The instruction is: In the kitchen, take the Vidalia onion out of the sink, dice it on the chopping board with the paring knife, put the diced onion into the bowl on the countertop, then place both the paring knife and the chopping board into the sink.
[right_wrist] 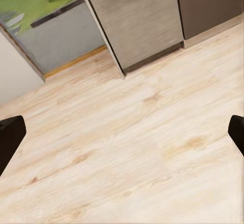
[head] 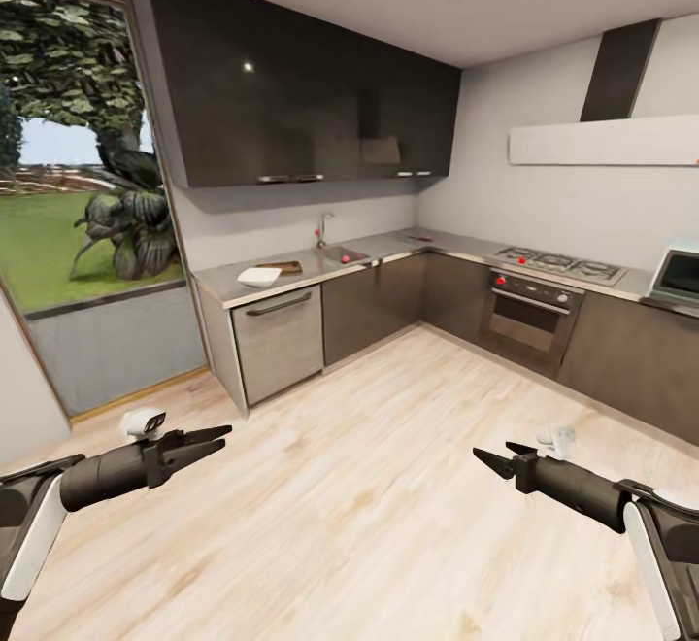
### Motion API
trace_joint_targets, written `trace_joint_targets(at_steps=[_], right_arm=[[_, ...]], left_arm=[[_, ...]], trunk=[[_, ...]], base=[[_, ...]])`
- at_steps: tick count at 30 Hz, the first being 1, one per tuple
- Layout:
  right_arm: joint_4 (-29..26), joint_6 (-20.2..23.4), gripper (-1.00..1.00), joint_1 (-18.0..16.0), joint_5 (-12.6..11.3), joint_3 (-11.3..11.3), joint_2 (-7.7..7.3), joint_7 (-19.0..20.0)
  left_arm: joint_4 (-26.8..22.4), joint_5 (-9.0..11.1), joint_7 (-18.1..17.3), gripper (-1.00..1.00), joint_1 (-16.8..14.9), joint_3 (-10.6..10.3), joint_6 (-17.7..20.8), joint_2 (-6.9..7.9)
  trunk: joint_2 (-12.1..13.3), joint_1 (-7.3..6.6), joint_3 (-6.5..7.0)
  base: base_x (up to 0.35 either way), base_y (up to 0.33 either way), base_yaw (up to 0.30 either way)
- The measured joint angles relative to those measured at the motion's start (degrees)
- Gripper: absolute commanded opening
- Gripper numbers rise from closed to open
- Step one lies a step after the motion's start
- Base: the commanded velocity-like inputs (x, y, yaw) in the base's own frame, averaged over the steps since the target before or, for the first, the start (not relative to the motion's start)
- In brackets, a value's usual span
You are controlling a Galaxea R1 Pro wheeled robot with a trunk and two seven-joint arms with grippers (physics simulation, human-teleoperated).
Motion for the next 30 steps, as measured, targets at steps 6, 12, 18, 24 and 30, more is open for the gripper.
trace_joint_targets(at_steps=[6,12,18,24,30], right_arm=[[0.0,0.0,1.0,0.0,0.0,0.0,0.01,0.0],[0.0,0.0,1.0,0.0,0.0,0.0,0.01,0.0],[0.0,0.0,1.0,0.0,0.0,0.1,0.01,0.0],[0.0,0.1,1.0,0.0,0.0,0.0,-0.04,-0.1],[0.0,0.1,1.0,0.0,0.0,0.0,0.0,-0.1]], left_arm=[[0.0,0.1,0.0,1.0,0.0,0.0,0.0,0.0],[0.0,0.1,0.0,1.0,0.0,0.0,0.0,0.01],[0.0,0.1,0.0,1.0,0.0,0.0,0.0,0.01],[0.0,0.1,0.0,1.0,0.0,0.1,0.0,0.01],[0.0,0.1,0.0,1.0,0.0,0.1,0.0,0.01]], trunk=[[0.0,0.0,0.51],[0.0,0.01,0.96],[0.0,0.01,1.28],[0.0,0.01,1.51],[0.0,0.01,1.7]], base=[[0.324,-0.147,0.066],[0.313,-0.184,0.157],[0.292,-0.217,0.215],[0.284,-0.225,0.232],[0.283,-0.225,0.236]])
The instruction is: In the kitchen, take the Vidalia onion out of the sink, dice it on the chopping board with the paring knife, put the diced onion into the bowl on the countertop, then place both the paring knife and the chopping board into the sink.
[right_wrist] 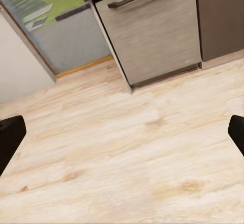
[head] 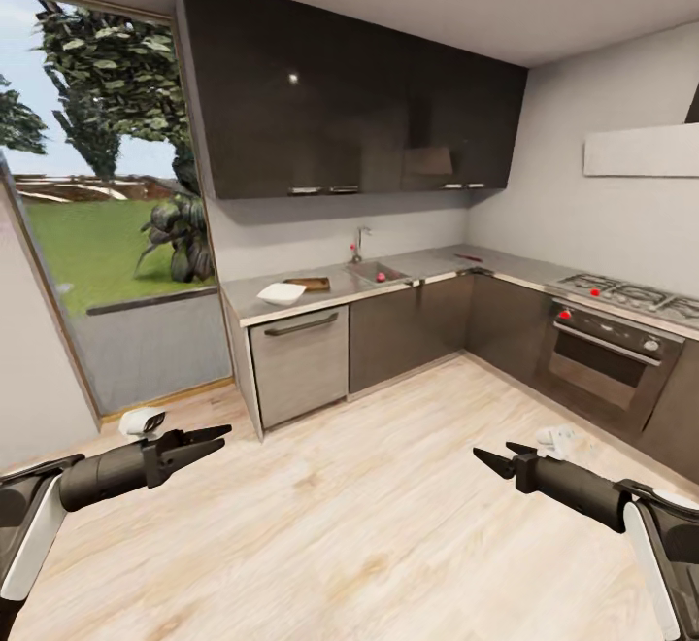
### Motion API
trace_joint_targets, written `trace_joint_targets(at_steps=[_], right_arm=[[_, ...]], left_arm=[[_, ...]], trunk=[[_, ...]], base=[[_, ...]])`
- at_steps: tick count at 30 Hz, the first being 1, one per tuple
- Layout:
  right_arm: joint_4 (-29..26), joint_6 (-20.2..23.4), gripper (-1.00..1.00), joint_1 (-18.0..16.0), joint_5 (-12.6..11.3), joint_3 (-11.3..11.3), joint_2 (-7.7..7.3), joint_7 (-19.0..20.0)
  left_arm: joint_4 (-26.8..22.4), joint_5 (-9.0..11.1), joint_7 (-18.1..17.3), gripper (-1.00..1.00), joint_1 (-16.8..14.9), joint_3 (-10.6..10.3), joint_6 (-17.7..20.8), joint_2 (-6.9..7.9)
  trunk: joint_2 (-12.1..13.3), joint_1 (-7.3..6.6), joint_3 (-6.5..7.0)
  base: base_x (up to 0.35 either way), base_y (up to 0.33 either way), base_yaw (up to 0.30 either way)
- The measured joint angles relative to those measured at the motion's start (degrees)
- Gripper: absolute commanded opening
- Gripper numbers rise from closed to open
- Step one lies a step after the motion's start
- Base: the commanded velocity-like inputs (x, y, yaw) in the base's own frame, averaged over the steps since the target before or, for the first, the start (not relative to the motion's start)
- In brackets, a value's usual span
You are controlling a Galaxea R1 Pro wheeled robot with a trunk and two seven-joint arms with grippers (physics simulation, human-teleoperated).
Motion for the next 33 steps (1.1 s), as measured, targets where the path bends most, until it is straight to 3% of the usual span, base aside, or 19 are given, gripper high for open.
trace_joint_targets(at_steps=[33], right_arm=[[0.1,0.0,1.0,0.0,0.0,0.0,-0.08,0.0]], left_arm=[[0.0,0.3,0.1,1.0,0.0,0.0,0.2,0.0]], trunk=[[0.0,0.0,0.15]], base=[[0.282,-0.224,0.255]])
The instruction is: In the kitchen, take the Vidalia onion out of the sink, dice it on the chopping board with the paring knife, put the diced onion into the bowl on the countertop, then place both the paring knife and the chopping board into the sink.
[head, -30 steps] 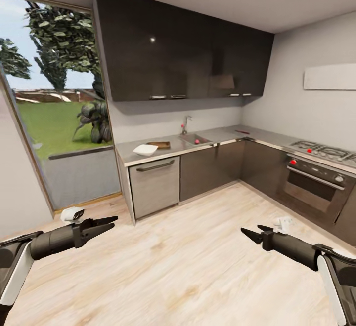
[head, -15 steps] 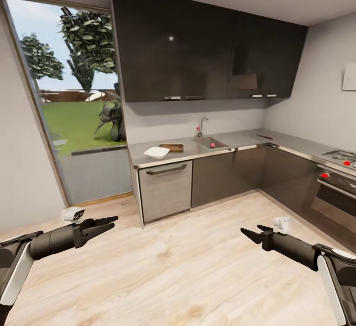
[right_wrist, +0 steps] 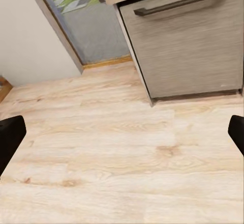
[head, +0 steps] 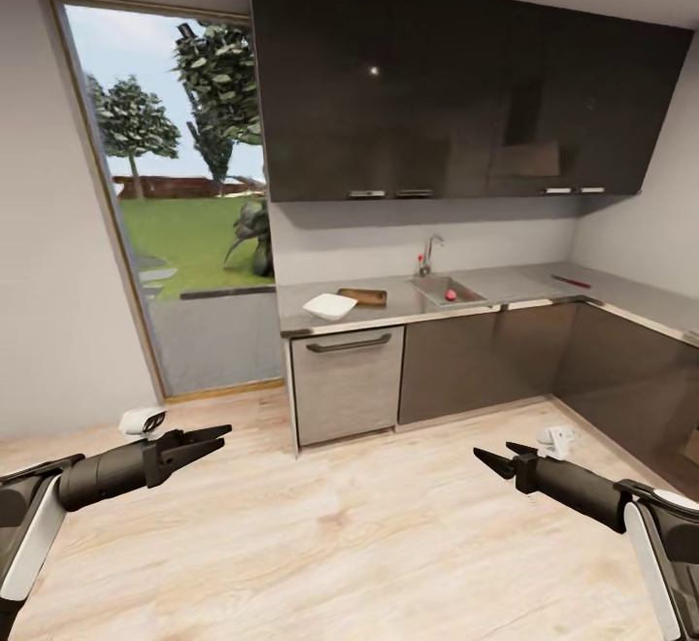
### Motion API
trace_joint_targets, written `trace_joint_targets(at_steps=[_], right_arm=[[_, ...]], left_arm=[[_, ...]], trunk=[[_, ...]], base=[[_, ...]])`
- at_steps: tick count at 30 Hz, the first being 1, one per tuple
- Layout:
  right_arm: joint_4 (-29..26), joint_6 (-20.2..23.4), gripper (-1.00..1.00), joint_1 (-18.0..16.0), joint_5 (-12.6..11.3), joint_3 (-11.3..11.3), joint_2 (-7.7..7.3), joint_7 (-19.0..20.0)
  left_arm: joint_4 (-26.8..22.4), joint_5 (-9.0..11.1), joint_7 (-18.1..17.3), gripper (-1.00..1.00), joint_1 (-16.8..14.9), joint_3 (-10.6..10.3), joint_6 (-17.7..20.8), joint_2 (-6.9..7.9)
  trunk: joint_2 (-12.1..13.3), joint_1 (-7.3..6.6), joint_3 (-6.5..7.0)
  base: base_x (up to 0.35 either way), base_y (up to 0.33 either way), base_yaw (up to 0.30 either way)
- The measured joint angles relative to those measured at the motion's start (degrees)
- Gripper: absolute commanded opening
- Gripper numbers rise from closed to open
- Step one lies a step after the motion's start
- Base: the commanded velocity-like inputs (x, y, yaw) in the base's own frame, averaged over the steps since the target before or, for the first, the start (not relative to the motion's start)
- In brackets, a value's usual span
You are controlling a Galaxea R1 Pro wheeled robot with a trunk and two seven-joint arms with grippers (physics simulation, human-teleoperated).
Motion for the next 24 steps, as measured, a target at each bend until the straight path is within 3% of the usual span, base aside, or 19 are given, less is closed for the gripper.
trace_joint_targets(at_steps=[14,24], right_arm=[[0.0,0.0,1.0,0.0,0.1,0.0,0.01,0.0],[0.0,-0.1,1.0,0.0,0.1,0.0,0.05,0.0]], left_arm=[[1.2,-0.2,-0.1,1.0,0.0,-0.1,1.6,0.0],[1.2,-0.3,0.0,1.0,0.0,-0.2,1.6,-0.01]], trunk=[[0.0,0.0,0.0],[0.0,0.0,0.0]], base=[[0.307,-0.163,0.23],[0.299,-0.191,0.036]])
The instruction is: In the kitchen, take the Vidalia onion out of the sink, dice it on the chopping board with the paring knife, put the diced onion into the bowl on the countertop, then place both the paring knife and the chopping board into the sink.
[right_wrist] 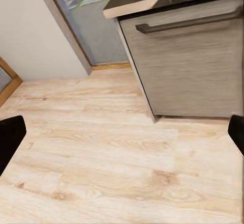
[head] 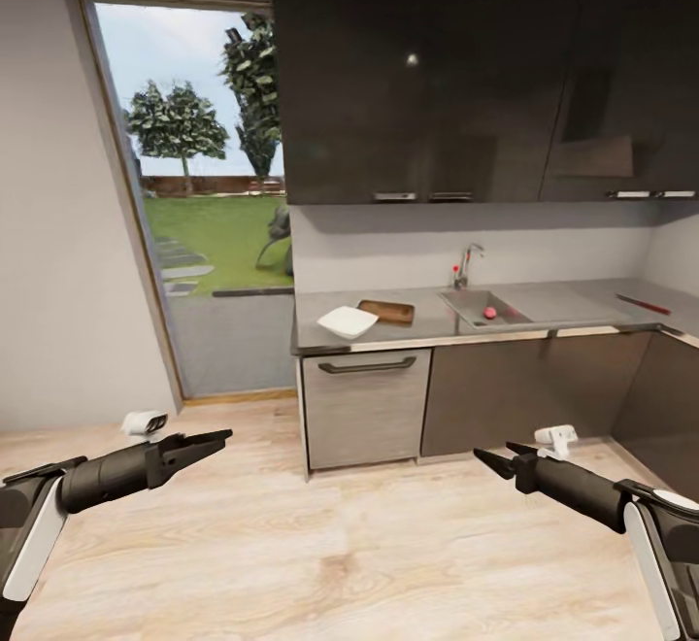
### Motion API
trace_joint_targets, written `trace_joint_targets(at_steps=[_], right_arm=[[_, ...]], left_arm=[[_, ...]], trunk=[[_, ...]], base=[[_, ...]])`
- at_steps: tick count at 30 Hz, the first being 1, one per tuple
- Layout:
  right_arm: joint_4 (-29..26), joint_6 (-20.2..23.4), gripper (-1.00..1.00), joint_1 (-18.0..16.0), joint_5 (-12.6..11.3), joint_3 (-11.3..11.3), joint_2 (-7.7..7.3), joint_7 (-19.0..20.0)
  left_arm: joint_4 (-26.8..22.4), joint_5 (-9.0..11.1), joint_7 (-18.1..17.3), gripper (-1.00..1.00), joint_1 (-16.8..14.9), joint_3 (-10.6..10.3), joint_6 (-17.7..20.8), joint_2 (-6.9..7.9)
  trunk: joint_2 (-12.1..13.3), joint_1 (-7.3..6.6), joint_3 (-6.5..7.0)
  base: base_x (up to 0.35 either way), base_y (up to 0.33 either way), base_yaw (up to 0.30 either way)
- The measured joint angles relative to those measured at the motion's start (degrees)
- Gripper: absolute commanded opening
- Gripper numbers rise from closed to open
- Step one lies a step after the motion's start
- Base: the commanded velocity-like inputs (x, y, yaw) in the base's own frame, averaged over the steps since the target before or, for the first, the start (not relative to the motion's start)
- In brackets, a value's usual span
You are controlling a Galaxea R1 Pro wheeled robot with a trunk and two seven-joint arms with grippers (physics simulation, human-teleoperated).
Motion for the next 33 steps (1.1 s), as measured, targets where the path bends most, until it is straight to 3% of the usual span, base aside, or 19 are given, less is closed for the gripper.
trace_joint_targets(at_steps=[8,33], right_arm=[[0.0,0.0,1.0,0.0,0.0,0.0,0.05,0.0],[0.0,0.1,1.0,0.0,-0.1,0.2,0.11,-0.2]], left_arm=[[0.0,0.0,0.1,1.0,0.0,0.0,0.0,0.0],[1.2,0.3,0.0,1.0,0.0,0.0,0.0,-0.09]], trunk=[[0.0,0.0,0.0],[0.0,0.0,0.0]], base=[[0.281,-0.202,0.001],[0.335,-0.021,0.0]])
